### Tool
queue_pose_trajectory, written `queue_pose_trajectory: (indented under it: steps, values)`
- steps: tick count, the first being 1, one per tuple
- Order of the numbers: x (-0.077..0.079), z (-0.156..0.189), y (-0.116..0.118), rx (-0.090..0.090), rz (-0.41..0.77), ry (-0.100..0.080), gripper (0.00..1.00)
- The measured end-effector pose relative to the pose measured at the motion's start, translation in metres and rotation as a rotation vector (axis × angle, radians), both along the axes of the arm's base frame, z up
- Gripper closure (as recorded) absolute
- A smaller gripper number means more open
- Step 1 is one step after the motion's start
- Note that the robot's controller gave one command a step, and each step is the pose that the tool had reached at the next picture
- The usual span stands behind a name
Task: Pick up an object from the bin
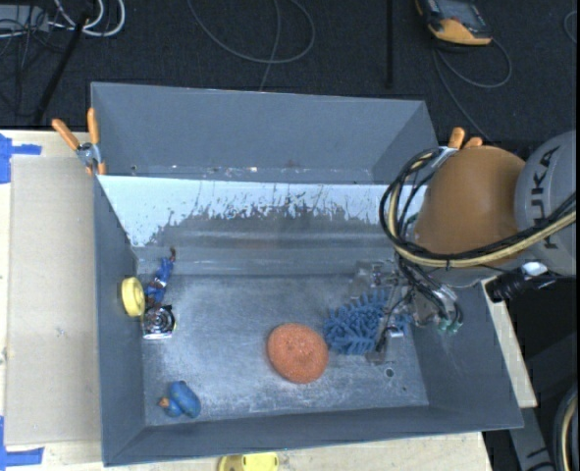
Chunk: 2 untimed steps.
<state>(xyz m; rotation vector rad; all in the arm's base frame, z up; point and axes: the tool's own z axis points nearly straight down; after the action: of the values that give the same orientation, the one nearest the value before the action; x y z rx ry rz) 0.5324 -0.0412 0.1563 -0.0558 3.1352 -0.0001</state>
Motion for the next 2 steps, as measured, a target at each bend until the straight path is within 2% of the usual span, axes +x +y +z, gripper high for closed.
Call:
queue_pose_trajectory:
  steps: [1, 2]
  values:
    - [0.0308, -0.0884, -0.0495, 0.000, 0.004, 0.004, 0.00]
    - [0.0333, -0.0867, -0.0463, 0.000, 0.258, 0.005, 0.00]
